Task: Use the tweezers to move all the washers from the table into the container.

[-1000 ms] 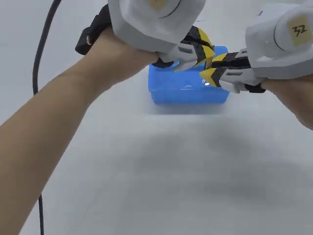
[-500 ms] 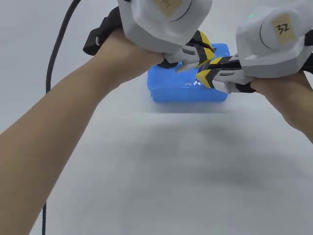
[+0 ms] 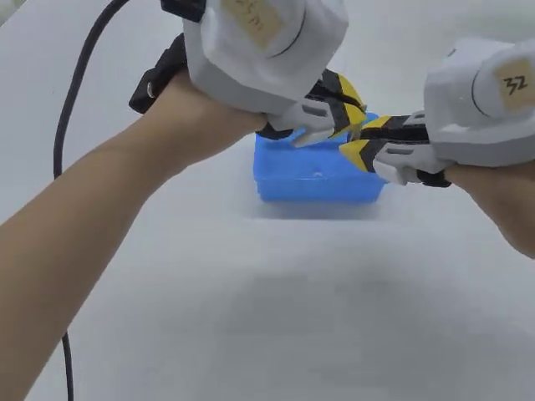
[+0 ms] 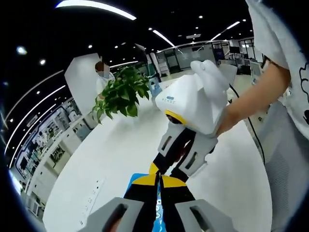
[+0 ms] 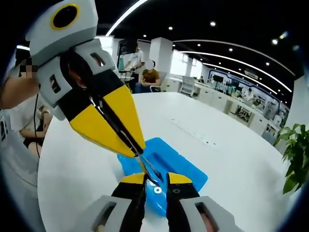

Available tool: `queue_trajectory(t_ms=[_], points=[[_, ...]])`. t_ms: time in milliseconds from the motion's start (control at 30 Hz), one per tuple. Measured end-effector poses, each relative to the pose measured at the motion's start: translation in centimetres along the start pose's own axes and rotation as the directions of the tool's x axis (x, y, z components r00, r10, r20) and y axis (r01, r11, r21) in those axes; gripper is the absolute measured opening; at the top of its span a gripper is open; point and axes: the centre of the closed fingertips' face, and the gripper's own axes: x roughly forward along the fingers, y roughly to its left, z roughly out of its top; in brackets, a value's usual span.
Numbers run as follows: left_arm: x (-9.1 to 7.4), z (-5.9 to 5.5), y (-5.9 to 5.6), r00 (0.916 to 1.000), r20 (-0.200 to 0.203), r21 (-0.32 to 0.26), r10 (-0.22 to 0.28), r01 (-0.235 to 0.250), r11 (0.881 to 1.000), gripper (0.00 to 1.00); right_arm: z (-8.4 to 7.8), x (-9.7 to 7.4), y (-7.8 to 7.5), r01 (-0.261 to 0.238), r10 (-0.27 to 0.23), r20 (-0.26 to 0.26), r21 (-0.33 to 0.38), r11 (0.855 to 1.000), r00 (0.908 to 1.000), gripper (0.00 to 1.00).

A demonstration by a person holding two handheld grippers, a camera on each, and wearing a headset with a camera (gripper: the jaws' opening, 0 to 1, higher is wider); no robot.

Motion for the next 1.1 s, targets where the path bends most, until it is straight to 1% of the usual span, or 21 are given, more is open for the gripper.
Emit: queue_trajectory(t_ms=[33,100,200,233,267,300,333,367,400,433,500,600,733,800,867,900,933,967,1033,1067,1100], points=[[-0.4,0.2,-0.4,1.0000,0.001,0.003,-0.004,0.004,1.000,0.00,0.1,-0.4,0.4,-0.002,0.002,0.003,-0.004,1.000,1.0000,0.13],[-1.2,0.6,-1.6,0.9997,0.006,0.011,-0.024,0.024,1.000,0.00,0.2,-1.3,1.3,-0.005,0.005,0.001,-0.037,0.999,1.0000,0.15],[-2.1,1.2,-3.3,0.9985,0.017,0.011,-0.052,0.052,0.999,0.00,0.1,-2.4,3.0,-0.032,0.032,-0.006,-0.059,0.998,0.9995,0.16],[-2.5,1.3,-4.2,0.9976,0.018,0.019,-0.067,0.067,0.998,0.00,-0.1,-2.8,3.9,-0.053,0.052,-0.013,-0.082,0.995,0.9986,0.14],[-2.3,1.2,-4.5,0.9969,0.018,0.024,-0.077,0.076,0.997,0.00,-0.3,-3.0,4.6,-0.072,0.071,-0.020,-0.108,0.992,0.9973,0.12],[-2.5,1.1,-5.1,0.9961,0.013,0.036,-0.088,0.087,0.996,0.00,-0.6,-3.4,5.3,-0.087,0.083,-0.037,-0.139,0.987,0.9959,0.09],[-2.5,1.1,-5.4,0.9957,0.009,0.041,-0.092,0.092,0.995,0.00,-0.8,-3.5,5.5,-0.088,0.082,-0.046,-0.148,0.985,0.9956,0.08],[-2.7,0.9,-6.1,0.9936,0.000,0.041,-0.113,0.113,0.993,0.00,-1.4,-3.8,6.0,-0.097,0.085,-0.073,-0.177,0.979,0.9937,0.08],[-2.5,0.8,-6.1,0.9934,-0.005,0.041,-0.114,0.115,0.993,0.00,-1.7,-4.0,6.4,-0.101,0.087,-0.082,-0.180,0.978,0.9928,0.07],[-2.5,0.5,-6.6,0.9927,-0.018,0.041,-0.119,0.120,0.992,0.00,-2.1,-4.2,6.4,-0.090,0.072,-0.096,-0.196,0.977,0.9927,0.08],[-2.4,0.1,-7.4,0.9914,-0.044,0.054,-0.124,0.126,0.991,0.00,-2.8,-4.4,6.7,-0.097,0.072,-0.118,-0.220,0.971,0.9904,0.08],[-2.1,-0.4,-8.2,0.9897,-0.059,0.047,-0.131,0.133,0.990,0.00,-3.7,-4.7,7.1,-0.102,0.072,-0.144,-0.214,0.972,0.9869,0.08],[-1.7,-2.2,-9.6,0.9848,-0.090,0.033,-0.148,0.152,0.988,0.00,-5.5,-4.9,8.0,-0.113,0.072,-0.193,-0.212,0.971,0.9786,0.08],[-1.5,-3.2,-10.3,0.9821,-0.095,0.007,-0.163,0.164,0.986,0.00,-6.4,-4.7,8.5,-0.125,0.081,-0.204,-0.211,0.969,0.9756,0.07],[-1.2,-4.4,-11.0,0.9786,-0.108,-0.005,-0.175,0.176,0.984,0.00,-7.6,-4.3,9.3,-0.152,0.102,-0.226,-0.214,0.965,0.9688,0.07],[-1.1,-4.7,-11.1,0.9776,-0.113,-0.007,-0.177,0.178,0.984,0.00,-8.3,-4.1,9.6,-0.162,0.104,-0.244,-0.232,0.959,0.9642,0.06],[-1.0,-6.1,-11.5,0.9692,-0.167,0.013,-0.181,0.186,0.983,0.00,-8.8,-4.0,9.9,-0.173,0.104,-0.262,-0.257,0.951,0.9595,0.06],[-0.8,-6.8,-11.8,0.9637,-0.192,0.035,-0.186,0.196,0.980,0.00,-9.5,-3.8,10.2,-0.195,0.107,-0.283,-0.302,0.933,0.9532,0.06],[-0.3,-8.0,-12.5,0.9601,-0.185,0.001,-0.210,0.214,0.977,0.00,-10.3,-3.5,10.9,-0.214,0.111,-0.298,-0.343,0.915,0.9482,0.05],[-0.1,-8.5,-12.8,0.9559,-0.191,-0.012,-0.223,0.225,0.974,0.00,-10.5,-3.5,11.1,-0.217,0.115,-0.301,-0.333,0.918,0.9468,0.04],[0.2,-9.3,-13.2,0.9484,-0.208,-0.022,-0.239,0.240,0.971,0.00,-10.7,-3.4,11.3,-0.221,0.117,-0.305,-0.331,0.917,0.9450,0.01]])
